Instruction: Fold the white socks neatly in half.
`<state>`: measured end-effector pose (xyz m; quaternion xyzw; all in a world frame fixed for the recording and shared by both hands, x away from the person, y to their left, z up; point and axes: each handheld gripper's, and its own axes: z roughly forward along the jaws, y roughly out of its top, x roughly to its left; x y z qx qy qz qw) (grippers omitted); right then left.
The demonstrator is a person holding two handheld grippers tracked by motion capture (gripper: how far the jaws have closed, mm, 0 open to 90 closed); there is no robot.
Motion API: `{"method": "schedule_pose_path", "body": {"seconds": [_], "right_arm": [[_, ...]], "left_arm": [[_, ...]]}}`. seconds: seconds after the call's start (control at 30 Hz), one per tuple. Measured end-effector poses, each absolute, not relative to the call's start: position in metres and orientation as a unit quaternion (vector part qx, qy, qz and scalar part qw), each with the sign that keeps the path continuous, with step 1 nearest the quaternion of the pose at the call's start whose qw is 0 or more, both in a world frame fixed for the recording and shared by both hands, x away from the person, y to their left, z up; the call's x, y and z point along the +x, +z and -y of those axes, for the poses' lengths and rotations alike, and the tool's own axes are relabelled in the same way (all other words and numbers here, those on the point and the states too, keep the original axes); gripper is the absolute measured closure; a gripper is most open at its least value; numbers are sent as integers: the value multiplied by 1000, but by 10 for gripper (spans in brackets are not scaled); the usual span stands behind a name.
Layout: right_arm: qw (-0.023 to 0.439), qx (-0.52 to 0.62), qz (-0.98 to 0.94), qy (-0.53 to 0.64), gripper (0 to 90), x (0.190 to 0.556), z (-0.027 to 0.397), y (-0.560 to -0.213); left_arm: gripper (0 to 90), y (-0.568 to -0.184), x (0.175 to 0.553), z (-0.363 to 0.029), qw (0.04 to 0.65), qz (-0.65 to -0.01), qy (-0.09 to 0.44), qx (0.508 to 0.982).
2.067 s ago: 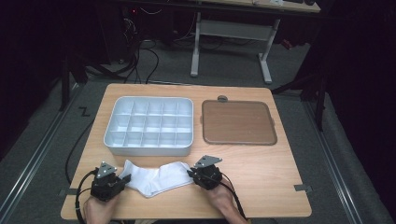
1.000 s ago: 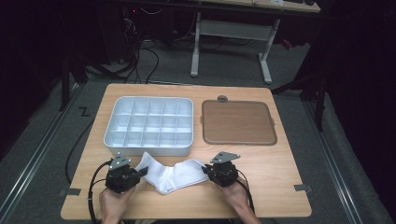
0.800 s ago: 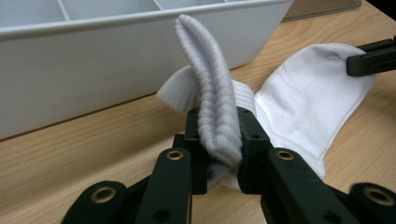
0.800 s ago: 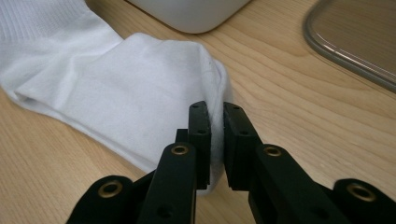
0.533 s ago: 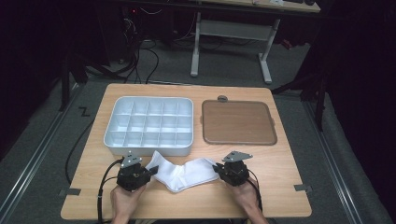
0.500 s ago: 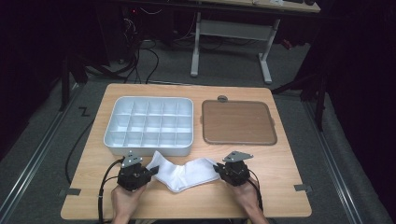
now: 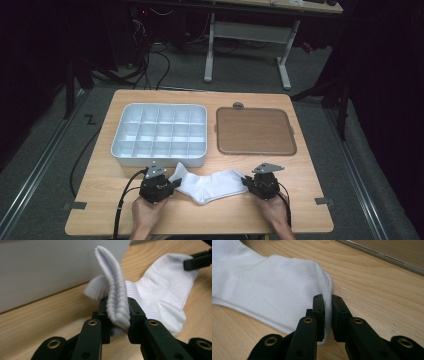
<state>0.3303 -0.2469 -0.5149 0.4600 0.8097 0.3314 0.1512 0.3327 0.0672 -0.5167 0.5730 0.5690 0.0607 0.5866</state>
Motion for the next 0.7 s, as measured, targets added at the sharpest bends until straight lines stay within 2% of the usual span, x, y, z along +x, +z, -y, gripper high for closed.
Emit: {"method": "schedule_pose_path", "body": {"seconds": [0.1, 0.4, 0.7], "right_arm": [[160, 461, -807, 331, 832, 325, 252, -514], [143, 459, -811, 334, 827, 322, 258, -521], [147, 462, -804, 344, 780, 324, 259, -524]], "left_arm": [[760, -521, 327, -63, 589, -565, 66, 575], [740, -531, 329, -61, 571, -569, 80, 586], [628, -535, 332, -64, 557, -573, 84, 595]]}}
